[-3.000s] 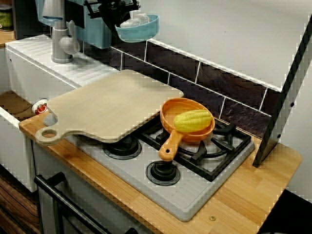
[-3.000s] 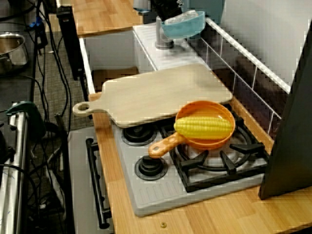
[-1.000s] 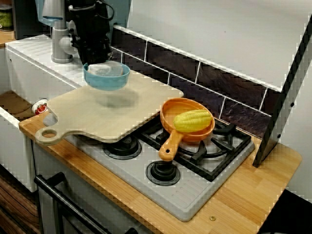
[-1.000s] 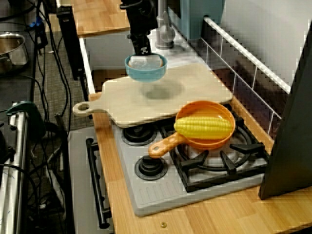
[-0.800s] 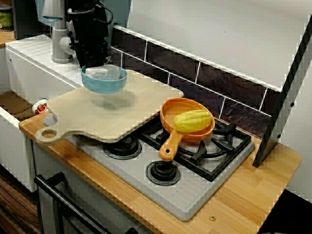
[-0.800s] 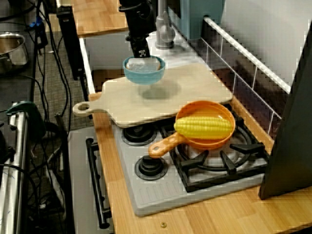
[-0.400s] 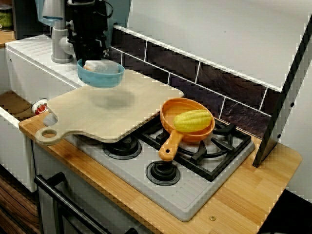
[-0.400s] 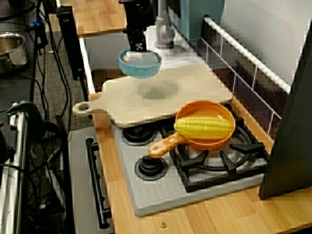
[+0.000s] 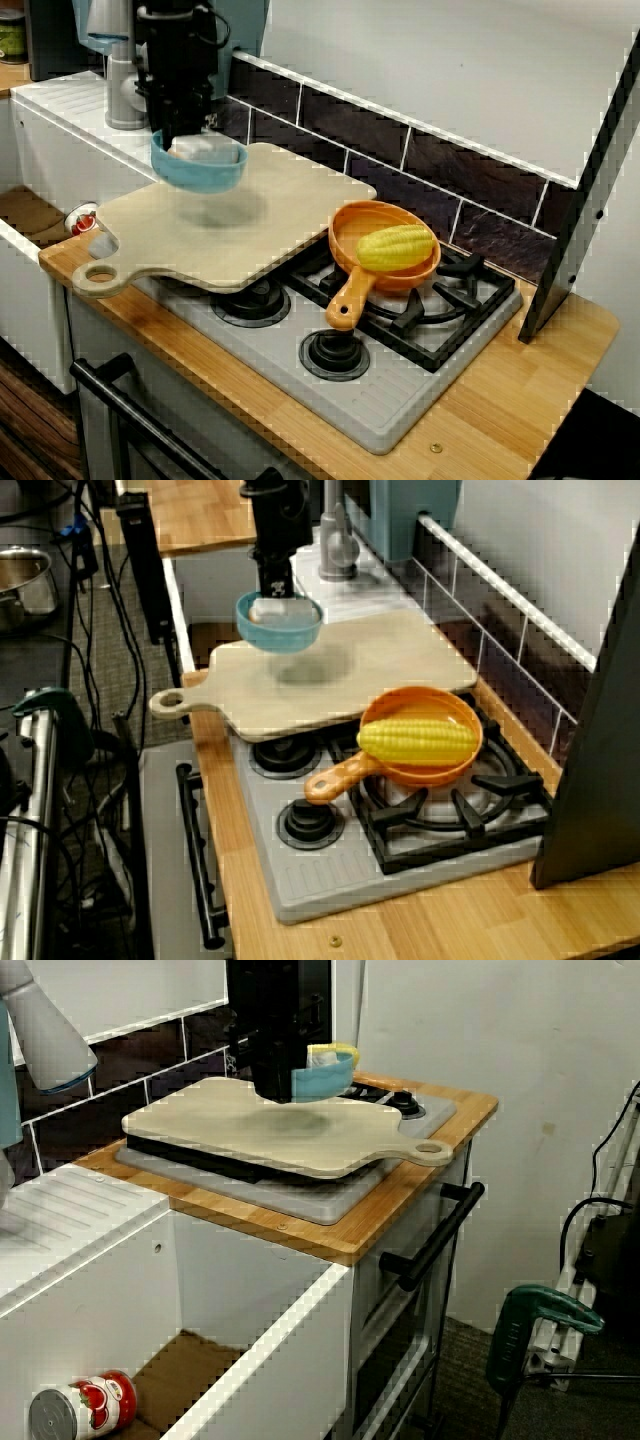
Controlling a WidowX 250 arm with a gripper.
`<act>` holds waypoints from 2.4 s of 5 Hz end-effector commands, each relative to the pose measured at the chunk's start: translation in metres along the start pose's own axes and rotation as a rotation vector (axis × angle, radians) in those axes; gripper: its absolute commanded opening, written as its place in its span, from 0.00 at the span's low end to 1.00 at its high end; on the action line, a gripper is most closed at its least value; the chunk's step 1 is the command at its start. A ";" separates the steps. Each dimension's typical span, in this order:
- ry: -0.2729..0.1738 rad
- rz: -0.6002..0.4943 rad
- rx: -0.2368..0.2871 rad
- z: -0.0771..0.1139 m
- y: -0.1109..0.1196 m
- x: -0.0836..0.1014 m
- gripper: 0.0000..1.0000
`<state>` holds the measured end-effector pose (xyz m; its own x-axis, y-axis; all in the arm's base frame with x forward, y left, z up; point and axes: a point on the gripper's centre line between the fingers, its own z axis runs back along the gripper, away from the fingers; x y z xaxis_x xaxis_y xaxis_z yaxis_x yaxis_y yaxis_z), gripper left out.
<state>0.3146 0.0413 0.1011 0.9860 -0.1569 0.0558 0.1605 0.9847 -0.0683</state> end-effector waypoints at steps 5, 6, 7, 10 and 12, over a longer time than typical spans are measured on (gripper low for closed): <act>-0.100 0.021 0.036 0.002 0.005 -0.001 1.00; -0.104 0.029 0.024 0.005 0.007 0.000 1.00; -0.111 0.024 0.002 0.015 0.008 0.002 1.00; -0.143 0.002 -0.031 0.036 0.006 0.002 1.00; -0.147 -0.022 -0.049 0.040 -0.002 -0.003 1.00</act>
<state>0.3094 0.0388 0.1236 0.9759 -0.1537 0.1551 0.1754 0.9749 -0.1374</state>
